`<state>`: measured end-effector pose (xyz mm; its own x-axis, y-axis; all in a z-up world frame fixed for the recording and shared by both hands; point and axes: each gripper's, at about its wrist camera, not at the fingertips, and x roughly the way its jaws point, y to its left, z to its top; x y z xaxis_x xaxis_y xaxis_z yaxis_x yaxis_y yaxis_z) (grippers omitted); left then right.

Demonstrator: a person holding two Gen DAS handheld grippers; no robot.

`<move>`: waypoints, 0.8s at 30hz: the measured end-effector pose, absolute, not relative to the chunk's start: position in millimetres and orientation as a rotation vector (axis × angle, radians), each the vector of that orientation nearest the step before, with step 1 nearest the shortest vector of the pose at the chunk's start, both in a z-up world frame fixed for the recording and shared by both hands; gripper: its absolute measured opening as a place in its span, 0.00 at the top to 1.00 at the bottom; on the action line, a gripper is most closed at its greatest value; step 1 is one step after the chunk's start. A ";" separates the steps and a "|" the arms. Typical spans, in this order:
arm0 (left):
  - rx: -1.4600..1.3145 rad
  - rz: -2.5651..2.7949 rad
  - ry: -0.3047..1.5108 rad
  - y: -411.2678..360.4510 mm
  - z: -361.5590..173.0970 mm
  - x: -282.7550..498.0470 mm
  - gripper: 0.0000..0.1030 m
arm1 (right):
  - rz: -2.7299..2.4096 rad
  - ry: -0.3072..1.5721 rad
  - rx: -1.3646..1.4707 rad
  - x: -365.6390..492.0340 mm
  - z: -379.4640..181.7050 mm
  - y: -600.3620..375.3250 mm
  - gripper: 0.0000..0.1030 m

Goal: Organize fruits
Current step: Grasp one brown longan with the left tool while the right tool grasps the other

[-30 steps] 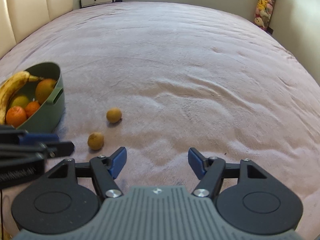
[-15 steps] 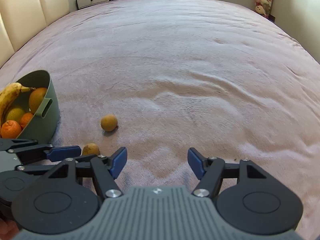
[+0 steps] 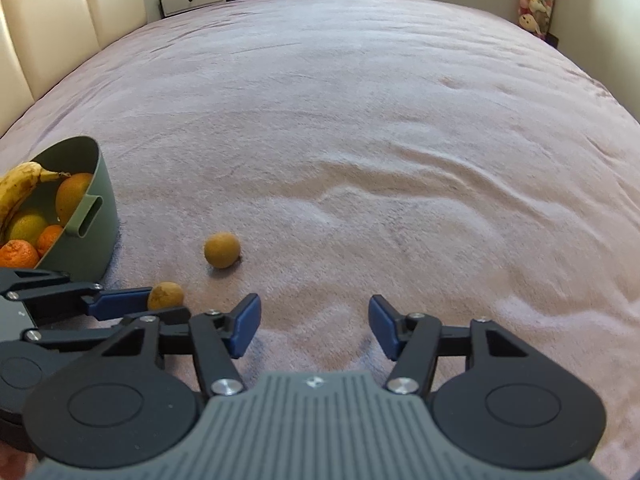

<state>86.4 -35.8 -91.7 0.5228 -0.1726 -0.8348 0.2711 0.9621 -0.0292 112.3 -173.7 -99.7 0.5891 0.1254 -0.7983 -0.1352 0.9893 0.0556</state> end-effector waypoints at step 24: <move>-0.005 -0.199 1.156 -9.6 -92.7 85.4 0.74 | 0.345 0.893 -0.082 138.7 -113.3 -127.9 0.59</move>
